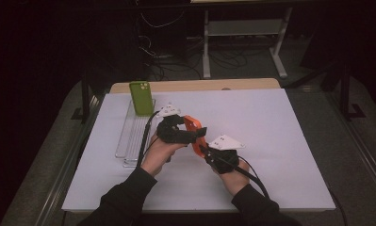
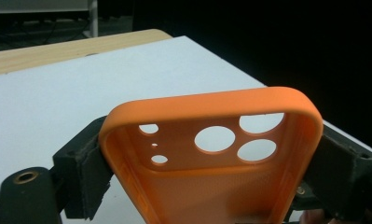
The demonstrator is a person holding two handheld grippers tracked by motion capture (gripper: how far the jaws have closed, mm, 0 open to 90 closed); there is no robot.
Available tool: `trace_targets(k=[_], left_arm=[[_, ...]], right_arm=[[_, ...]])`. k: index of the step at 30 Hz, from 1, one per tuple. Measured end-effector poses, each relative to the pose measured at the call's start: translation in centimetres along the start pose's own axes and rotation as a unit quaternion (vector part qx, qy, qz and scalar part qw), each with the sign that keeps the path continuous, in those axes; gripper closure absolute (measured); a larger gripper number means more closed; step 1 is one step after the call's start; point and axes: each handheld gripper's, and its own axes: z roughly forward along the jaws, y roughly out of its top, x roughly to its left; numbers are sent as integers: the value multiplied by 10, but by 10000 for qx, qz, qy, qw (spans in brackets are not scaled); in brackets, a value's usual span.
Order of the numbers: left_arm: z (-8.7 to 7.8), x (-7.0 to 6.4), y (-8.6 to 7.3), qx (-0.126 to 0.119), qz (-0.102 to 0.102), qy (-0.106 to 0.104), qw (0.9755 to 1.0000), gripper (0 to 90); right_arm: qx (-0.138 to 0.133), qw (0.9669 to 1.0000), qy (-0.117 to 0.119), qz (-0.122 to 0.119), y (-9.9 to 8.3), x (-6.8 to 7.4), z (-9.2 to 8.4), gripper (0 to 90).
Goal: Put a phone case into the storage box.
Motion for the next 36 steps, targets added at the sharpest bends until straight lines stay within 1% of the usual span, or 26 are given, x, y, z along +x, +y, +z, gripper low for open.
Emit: trace_targets(k=[2, 3, 4, 6, 10, 11, 13, 14, 15, 16, 17, 19, 20, 21, 22, 23, 24, 25, 27, 28, 30, 31, 33, 36], left_arm=[[0, -1, 0, -36, -23, -10, 10000, 127], [0, -1, 0, -29, -8, -14, 10000, 130], [1, -1, -1, -73, 0, -16, 10000, 131], [1, -1, 0, -51, 59, -25, 10000, 136], [1, -1, -1, -44, 27, -57, 10000, 142], [1, -1, -1, -23, 45, -46, 10000, 144], [1, -1, -1, 11, 91, -2, 10000, 147], [2, -2, -1, 9, 97, -7, 10000, 148], [2, -2, -1, 15, 78, -14, 10000, 149], [3, -3, -2, 1, 43, 3, 10000, 150], [2, -2, -2, 25, 74, 24, 10000, 150], [2, -2, -1, -20, 54, 31, 10000, 150], [2, -2, -1, -37, 38, 56, 10000, 150], [1, -1, -1, -43, 80, 71, 9999, 150], [0, -1, -1, -10, 107, 86, 9999, 150], [0, -1, 0, -44, 86, 102, 9999, 151], [-1, 0, 0, -45, 103, 133, 9998, 150], [-2, 0, 0, -45, 103, 140, 9998, 150], [-3, 2, 0, -50, 125, 175, 9998, 150], [-3, 2, 0, -49, 87, 202, 9997, 150], [-4, 4, 1, -12, 124, 212, 9997, 150], [-4, 4, 1, -9, 119, 212, 9997, 150], [-4, 4, 0, -14, 142, 221, 9997, 150], [-4, 4, 1, -17, 136, 233, 9996, 150]], right_arm=[[4, 10000, 6, -8, 0, 0, 0, 799], [-3, 10000, 7, -23, 0, 0, 0, 798], [-8, 10000, 8, -42, 0, 0, 0, 797], [10, 10000, 17, -21, -1, -1, 0, 793], [23, 10000, 37, -66, -1, -2, 1, 784], [20, 10000, 45, -80, -1, -2, 1, 775], [61, 9999, 134, -81, -1, -2, 2, 755], [71, 9998, 164, -108, -1, -1, 2, 743], [81, 9996, 243, -114, -1, -1, 2, 726], [87, 9995, 291, -119, -1, -1, 2, 693], [84, 9994, 296, -127, -1, 0, 1, 649], [80, 9991, 406, -94, -1, -1, 1, 559], [80, 9991, 412, -63, 0, -1, 0, 519], [74, 9989, 446, -75, 0, -2, 0, 480], [99, 9985, 539, -41, 0, -4, 0, 442], [94, 9982, 596, -75, 0, -6, 0, 407], [123, 9981, 599, -58, 0, -7, -1, 379], [138, 9978, 644, -108, 0, -10, -2, 339], [199, 9967, 784, 13, -1, -16, -3, 287], [245, 9963, 824, 79, -2, -19, -3, 263], [248, 9970, 737, 24, -4, -23, -5, 224], [291, 9971, 707, 37, -5, -26, -6, 193], [289, 9978, 593, -49, -6, -30, -8, 151], [234, 9983, 531, 7, -9, -38, -12, 117]])
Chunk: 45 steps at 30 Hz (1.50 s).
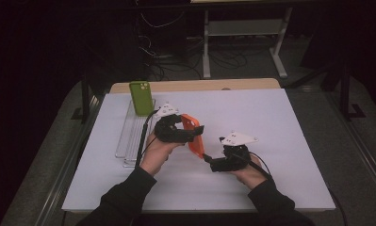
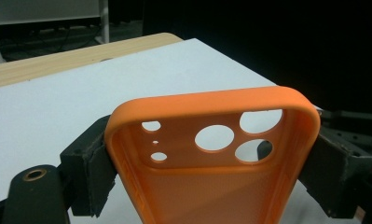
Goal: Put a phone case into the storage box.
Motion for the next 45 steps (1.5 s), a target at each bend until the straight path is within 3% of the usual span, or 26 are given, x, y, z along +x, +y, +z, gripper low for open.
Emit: trace_targets(k=[4, 6, 8, 11, 12, 17, 20, 30, 31, 33, 38, 45], left_arm=[[-1, 0, 0, -43, -5, 5, 10000, 149], [-2, 0, 1, -44, 20, 10, 10000, 150], [-2, 0, 1, -80, -9, 19, 10000, 150], [-4, 1, 2, -86, 15, 37, 10000, 150], [-5, 2, 2, -81, 45, 51, 9999, 150], [-9, 3, 7, -143, 89, 139, 9998, 150], [-13, 5, 10, -166, 130, 171, 9996, 149], [-23, 17, 23, -259, 265, 310, 9988, 149], [-25, 19, 25, -267, 262, 312, 9988, 149], [-28, 22, 29, -285, 322, 351, 9985, 149], [-34, 31, 40, -317, 396, 530, 9973, 149], [-40, 41, 52, -352, 485, 628, 9962, 149]], right_arm=[[122, 9999, 47, 44, -5, -13, -6, 0], [179, 9998, 47, 91, -9, -18, -9, 0], [136, 9999, -79, -12, -13, -22, -14, 0], [148, 9998, -64, 79, -19, -25, -20, 0], [122, 9999, -102, -35, -20, -27, -22, 0], [254, 9996, -96, 22, -29, -31, -30, 0], [207, 9996, -154, -69, -35, -35, -36, 0], [75, 9997, -211, -4, -47, -40, -53, 0], [46, 9997, -210, -106, -47, -41, -53, 0], [118, 9997, -204, -9, -49, -39, -53, 0], [145, 9997, -197, -40, -51, -41, -51, 0], [154, 9996, -244, -44, -51, -41, -51, 0]])
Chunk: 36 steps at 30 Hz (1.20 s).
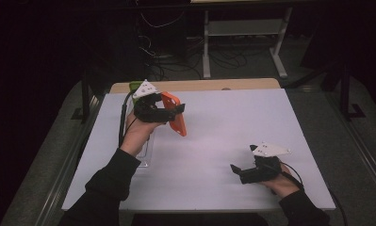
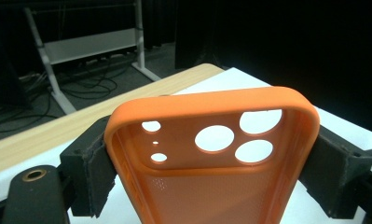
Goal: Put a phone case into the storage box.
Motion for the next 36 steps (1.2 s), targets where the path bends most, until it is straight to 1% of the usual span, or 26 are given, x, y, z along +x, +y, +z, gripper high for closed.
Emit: trace_targets(k=[4, 7, 8, 9, 10, 11, 12, 13, 15, 16, 17, 18, 19, 20, 22, 26, 27, 29, 30, 32, 33, 34, 36], left_arm=[[-4, 9, 9, -63, 11, 150, 9999, 149], [-5, 16, 14, -78, 32, 233, 9997, 149], [-5, 18, 16, -73, 43, 280, 9996, 149], [-5, 20, 18, -88, 51, 309, 9995, 149], [-5, 21, 19, -99, 51, 336, 9994, 149], [-6, 23, 21, -97, 49, 380, 9992, 149], [-6, 24, 22, -118, 54, 407, 9991, 149], [-7, 27, 24, -135, 89, 439, 9989, 149], [-8, 29, 26, -138, 69, 502, 9986, 149], [-8, 31, 28, -163, 85, 547, 9983, 149], [-9, 33, 29, -162, 52, 609, 9980, 149], [-9, 37, 30, -166, 95, 649, 9977, 149], [-10, 38, 31, -181, 36, 674, 9976, 149], [-10, 40, 32, -170, 48, 721, 9972, 149], [-10, 46, 33, -175, 28, 850, 9962, 149], [-11, 56, 35, -210, -51, 1085, 9939, 149], [-11, 59, 35, -208, -51, 1109, 9936, 149], [-11, 63, 35, -221, -115, 1201, 9924, 149], [-10, 65, 35, -222, -136, 1240, 9919, 148], [-11, 69, 34, -207, -159, 1323, 9909, 149], [-11, 71, 34, -194, -146, 1375, 9902, 149], [-11, 73, 33, -207, -175, 1390, 9899, 149], [-11, 76, 33, -195, -193, 1495, 9884, 148]], right_arm=[[7, 10000, -7, -1, 0, 0, 0, 0], [25, 10000, -10, 54, -1, 1, 0, 0], [0, 10000, -26, 15, -1, 0, 0, 0], [32, 10000, -10, 73, -1, 1, -1, 0], [33, 10000, -19, 65, -1, 0, -1, 0], [30, 10000, -19, 58, -1, 0, -1, 0], [-7, 10000, -40, -2, -1, -1, -1, 0], [-5, 10000, -38, 8, 0, -1, -1, 0], [9, 10000, -23, 54, 0, 0, -2, 0], [-8, 10000, -30, 33, 0, -1, -2, 0], [-14, 10000, -46, -7, 0, -1, -2, 0], [-7, 10000, -34, 10, 0, -1, -2, 0], [9, 10000, -18, 54, 0, -1, -2, 0], [-31, 10000, -26, 17, 0, -1, -2, 0], [9, 10000, -18, 69, 0, -1, -2, 0], [-28, 10000, 1, 89, 1, -1, -2, 0], [-36, 10000, 11, 67, 1, -1, -3, 0], [-78, 10000, 9, 34, 1, -2, -3, 0], [-53, 9999, 24, 85, 1, -1, -3, 0], [-53, 9999, 21, 106, 1, -1, -4, 0], [-57, 9999, 15, 113, 1, -1, -4, 0], [-56, 9999, 17, 112, 1, -1, -4, 0], [-41, 10000, 5, 89, 1, -1, -4, 0]])
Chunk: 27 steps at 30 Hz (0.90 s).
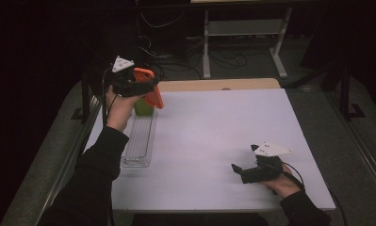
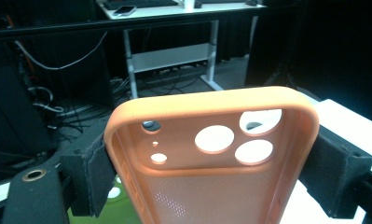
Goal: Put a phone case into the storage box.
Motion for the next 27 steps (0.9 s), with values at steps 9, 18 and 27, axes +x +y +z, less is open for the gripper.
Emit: trace_targets(k=[9, 18, 27], left_arm=[[4, 16, -4, 50, -163, 474, 9987, 148], [9, 31, -13, 227, -262, 1014, 9942, 146], [21, 29, -28, 510, -213, 1327, 9896, 145]], right_arm=[[-67, 10000, -20, -34, 0, -1, 0, 0], [-67, 10000, -23, -16, 0, 0, 0, 0], [-84, 10000, -31, -18, 1, 0, -1, 0]])
